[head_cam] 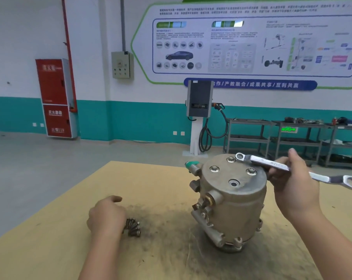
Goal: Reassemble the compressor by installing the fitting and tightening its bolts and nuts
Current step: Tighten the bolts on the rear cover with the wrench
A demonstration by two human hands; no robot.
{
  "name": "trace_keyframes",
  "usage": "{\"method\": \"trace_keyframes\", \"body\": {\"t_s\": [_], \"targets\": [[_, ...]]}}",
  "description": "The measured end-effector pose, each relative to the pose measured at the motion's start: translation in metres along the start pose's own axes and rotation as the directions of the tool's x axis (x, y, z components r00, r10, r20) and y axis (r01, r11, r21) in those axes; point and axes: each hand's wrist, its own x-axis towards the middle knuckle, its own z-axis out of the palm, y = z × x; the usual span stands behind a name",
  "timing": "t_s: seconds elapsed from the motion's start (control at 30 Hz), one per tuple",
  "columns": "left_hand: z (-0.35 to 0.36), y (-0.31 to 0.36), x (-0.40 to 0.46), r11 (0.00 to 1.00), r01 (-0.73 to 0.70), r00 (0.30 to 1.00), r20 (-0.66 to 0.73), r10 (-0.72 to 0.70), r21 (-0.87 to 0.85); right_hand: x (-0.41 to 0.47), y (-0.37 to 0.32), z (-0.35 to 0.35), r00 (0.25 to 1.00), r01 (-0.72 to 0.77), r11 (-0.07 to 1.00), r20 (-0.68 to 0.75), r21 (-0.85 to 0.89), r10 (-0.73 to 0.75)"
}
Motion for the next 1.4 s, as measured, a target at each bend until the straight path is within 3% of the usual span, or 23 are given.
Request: {"method": "trace_keyframes", "body": {"t_s": [0.1,0.33,0.47,0.57,0.63,0.67,0.73,0.8,0.87,0.9,0.93,1.03,1.13,1.27,1.4], "targets": [[0.006,-0.018,0.014,0.992,0.119,0.992,-0.050,-0.117,0.050,0.002,-0.001,0.001,0.999,-0.048,0.998,0.014,0.044,0.047],[0.020,-0.027,0.020,0.965,0.184,0.982,0.010,-0.189,0.189,0.004,0.000,-0.007,0.997,-0.046,0.998,0.066,0.031,0.044],[0.023,-0.023,0.018,0.954,0.244,0.970,-0.046,-0.239,0.172,0.005,0.000,-0.009,0.996,-0.063,0.997,0.073,0.037,0.060],[0.017,-0.017,0.012,0.976,0.211,0.973,-0.103,-0.205,0.053,0.005,0.002,-0.011,0.996,-0.073,0.996,0.063,0.048,0.070],[0.005,0.009,-0.001,0.964,0.043,0.981,-0.172,-0.090,-0.261,0.005,0.002,-0.011,0.995,-0.072,0.996,0.068,0.055,0.068],[-0.002,0.028,-0.014,0.882,-0.085,0.980,-0.198,-0.009,-0.463,0.006,0.001,-0.010,0.995,-0.071,0.996,0.068,0.057,0.067],[-0.013,0.070,-0.057,0.566,-0.283,0.955,-0.175,0.238,-0.774,0.007,0.002,-0.010,0.996,-0.075,0.996,0.060,0.053,0.072],[-0.013,0.101,-0.105,0.327,-0.467,0.810,-0.249,0.532,-0.821,0.008,0.003,-0.012,0.995,-0.077,0.996,0.067,0.048,0.074],[-0.003,0.116,-0.134,0.221,-0.681,0.595,-0.352,0.723,-0.698,0.009,0.004,-0.012,0.993,-0.071,0.997,0.096,0.029,0.068],[0.003,0.119,-0.140,0.208,-0.756,0.522,-0.381,0.763,-0.620,0.009,0.005,-0.012,0.992,-0.069,0.997,0.107,0.025,0.065],[0.007,0.121,-0.141,0.219,-0.787,0.500,-0.388,0.774,-0.578,0.009,0.005,-0.011,0.992,-0.071,0.997,0.111,0.027,0.067],[0.012,0.122,-0.135,0.263,-0.794,0.523,-0.397,0.754,-0.547,0.008,0.008,-0.007,0.990,-0.072,0.997,0.123,0.024,0.068],[0.012,0.120,-0.133,0.278,-0.835,0.493,-0.423,0.760,-0.474,0.006,0.009,-0.004,0.984,-0.053,0.999,0.171,-0.007,0.054],[0.009,0.118,-0.127,0.374,-0.789,0.572,-0.362,0.736,-0.488,0.005,0.008,-0.002,0.978,-0.030,0.998,0.206,-0.048,0.039],[0.009,0.118,-0.124,0.403,-0.820,0.541,-0.319,0.778,-0.407,0.003,0.006,-0.003,0.979,-0.016,0.996,0.200,-0.085,0.033]]}}
